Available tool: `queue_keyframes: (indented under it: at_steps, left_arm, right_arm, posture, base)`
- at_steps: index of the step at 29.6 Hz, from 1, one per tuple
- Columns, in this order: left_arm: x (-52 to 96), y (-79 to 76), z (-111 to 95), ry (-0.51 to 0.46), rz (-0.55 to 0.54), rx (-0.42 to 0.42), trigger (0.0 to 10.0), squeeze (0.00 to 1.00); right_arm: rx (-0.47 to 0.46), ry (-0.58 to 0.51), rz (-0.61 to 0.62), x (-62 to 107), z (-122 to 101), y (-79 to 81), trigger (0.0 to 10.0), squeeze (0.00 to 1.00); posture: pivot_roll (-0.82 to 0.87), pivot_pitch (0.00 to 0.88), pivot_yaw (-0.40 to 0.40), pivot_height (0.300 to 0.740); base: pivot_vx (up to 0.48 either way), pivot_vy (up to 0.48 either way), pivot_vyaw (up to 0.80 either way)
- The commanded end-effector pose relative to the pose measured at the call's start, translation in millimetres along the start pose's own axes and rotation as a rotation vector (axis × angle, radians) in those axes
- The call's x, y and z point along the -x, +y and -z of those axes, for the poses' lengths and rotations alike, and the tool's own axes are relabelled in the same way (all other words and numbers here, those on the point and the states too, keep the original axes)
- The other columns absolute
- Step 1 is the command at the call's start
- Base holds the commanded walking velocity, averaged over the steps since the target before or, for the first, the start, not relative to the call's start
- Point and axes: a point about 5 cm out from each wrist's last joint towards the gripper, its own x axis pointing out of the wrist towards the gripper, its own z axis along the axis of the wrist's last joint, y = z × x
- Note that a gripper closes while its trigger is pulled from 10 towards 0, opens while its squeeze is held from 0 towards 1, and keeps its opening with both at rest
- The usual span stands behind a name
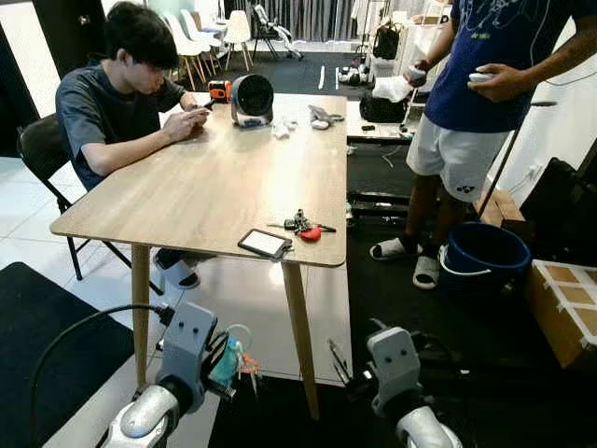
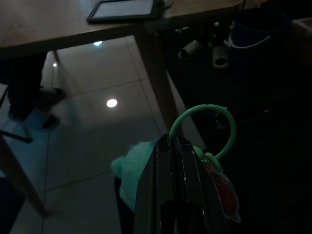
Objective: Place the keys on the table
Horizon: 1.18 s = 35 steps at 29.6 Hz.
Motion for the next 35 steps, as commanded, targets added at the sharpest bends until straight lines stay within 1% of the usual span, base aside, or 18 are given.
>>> queue_keyframes:
  at_steps: [1, 2, 6, 8, 11, 17, 20, 21, 26, 29, 35]
  left_arm:
    - [-7.0, -5.7, 0, 0.003, 0.035, 0.004, 10.0, 0.0]
    - [-10.6, -6.3, -1, 0.001, 0.053, -0.002, 10.0, 0.0]
    - [-11.3, -5.0, -1, 0.006, 0.06, -0.007, 10.0, 0.0]
    - [-10.5, -3.3, 0, 0.011, 0.059, -0.012, 10.0, 0.0]
    - [-4.4, 4.1, 8, 0.038, 0.038, -0.024, 10.0, 0.0]
    - [-1.8, 6.4, 9, 0.041, 0.025, -0.024, 10.0, 0.0]
    - [-1.6, 7.4, 8, 0.034, 0.009, -0.016, 10.0, 0.0]
    - [-2.0, 7.2, 7, 0.028, -0.002, -0.008, 10.0, 0.0]
    - [-3.1, 4.6, 7, 0.013, -0.018, 0.013, 10.0, 0.0]
    - [-5.4, -0.5, 6, -0.003, -0.021, 0.031, 10.0, 0.0]
    - [-6.7, -3.0, 7, -0.009, -0.031, 0.047, 10.0, 0.0]
  right_arm:
    - [-0.004, 0.026, 0.033, 7.1, 6, -3.6, 10.0, 0.0]
    - [-0.003, 0.034, 0.051, 10.3, 7, -5.4, 10.0, 0.0]
    - [-0.002, 0.04, 0.059, 13.4, 9, -6.0, 10.0, 0.0]
    - [-0.001, 0.042, 0.06, 14.1, 10, -5.9, 10.0, 0.0]
    - [0.008, 0.047, 0.058, 14.5, 11, -8.7, 10.0, 0.0]
    - [0.018, 0.048, 0.06, 12.8, 11, -14.4, 10.0, 0.0]
    - [0.026, 0.043, 0.051, 9.6, 9, -15.4, 10.0, 0.0]
    - [0.032, 0.042, 0.04, 8.5, 8, -16.1, 10.0, 0.0]
    - [0.051, 0.046, 0.017, 7.6, 8, -20.2, 10.0, 0.0]
    - [0.075, 0.051, 0.015, 7.2, 8, -29.5, 10.0, 0.0]
    - [0.092, 0.051, 0.012, 6.2, 6, -36.0, 10.0, 0.0]
  posture:
    - [0.02, 0.111, 0.061, 0.74]
    - [0.01, 0.113, 0.072, 0.74]
    - [0.01, 0.113, 0.075, 0.74]
    - [0.01, 0.114, 0.078, 0.74]
    - [0.02, 0.113, 0.067, 0.74]
    - [0.02, 0.114, 0.058, 0.74]
    - [0.03, 0.11, 0.037, 0.74]
    - [0.03, 0.109, 0.022, 0.74]
    - [0.02, 0.109, 0.003, 0.74]
    - [0.01, 0.106, -0.016, 0.74]
    - [0.0, 0.104, -0.034, 0.74]
  base:
    - [0.0, 0.0, 0.0]
    - [0.0, 0.0, 0.0]
    - [0.0, 0.0, 0.0]
    - [0.0, 0.0, 0.0]
    - [0.0, 0.0, 0.0]
    - [0.0, 0.0, 0.0]
    - [0.0, 0.0, 0.0]
    - [0.0, 0.0, 0.0]
    - [0.0, 0.0, 0.0]
    - [0.0, 0.0, 0.0]
    - [0.0, 0.0, 0.0]
